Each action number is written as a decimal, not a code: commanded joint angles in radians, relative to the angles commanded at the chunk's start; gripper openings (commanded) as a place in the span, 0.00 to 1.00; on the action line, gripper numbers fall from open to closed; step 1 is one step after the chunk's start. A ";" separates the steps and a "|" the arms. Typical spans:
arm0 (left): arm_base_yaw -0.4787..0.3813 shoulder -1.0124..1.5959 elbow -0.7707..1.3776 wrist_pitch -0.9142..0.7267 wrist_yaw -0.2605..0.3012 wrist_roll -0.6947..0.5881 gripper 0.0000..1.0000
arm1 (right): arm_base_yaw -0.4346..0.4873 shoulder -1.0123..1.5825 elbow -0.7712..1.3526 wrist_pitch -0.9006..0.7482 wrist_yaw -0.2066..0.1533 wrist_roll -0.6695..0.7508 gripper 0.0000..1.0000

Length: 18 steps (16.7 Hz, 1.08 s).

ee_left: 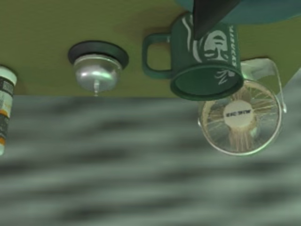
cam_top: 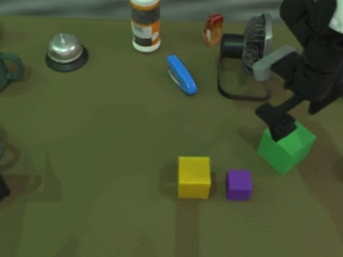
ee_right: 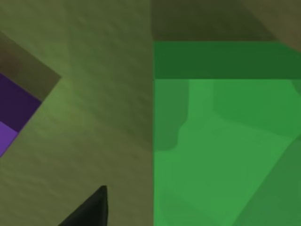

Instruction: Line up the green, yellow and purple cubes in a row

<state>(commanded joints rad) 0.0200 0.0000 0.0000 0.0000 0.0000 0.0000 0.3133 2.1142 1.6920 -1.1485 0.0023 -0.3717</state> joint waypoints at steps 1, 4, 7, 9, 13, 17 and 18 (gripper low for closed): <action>0.000 0.000 0.000 0.000 0.000 0.000 1.00 | 0.000 0.000 0.000 0.000 0.000 0.000 1.00; 0.000 0.000 0.000 0.000 0.000 0.000 1.00 | -0.003 0.005 -0.014 0.018 0.000 -0.001 1.00; 0.000 0.000 0.000 0.000 0.000 0.000 1.00 | -0.001 0.040 -0.073 0.112 0.000 0.000 1.00; 0.000 0.000 0.000 0.000 0.000 0.000 1.00 | 0.000 0.071 -0.122 0.199 0.001 0.002 1.00; 0.000 0.000 0.000 0.000 0.000 0.000 1.00 | 0.002 0.116 -0.188 0.304 0.001 0.003 1.00; 0.000 0.000 0.000 0.000 0.000 0.000 1.00 | 0.002 0.116 -0.189 0.305 0.001 0.003 1.00; 0.000 0.000 0.000 0.000 0.000 0.000 1.00 | 0.002 0.116 -0.189 0.305 0.001 0.003 0.92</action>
<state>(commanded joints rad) 0.0200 0.0000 0.0000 0.0000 0.0000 0.0000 0.3150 2.2306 1.5034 -0.8436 0.0033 -0.3686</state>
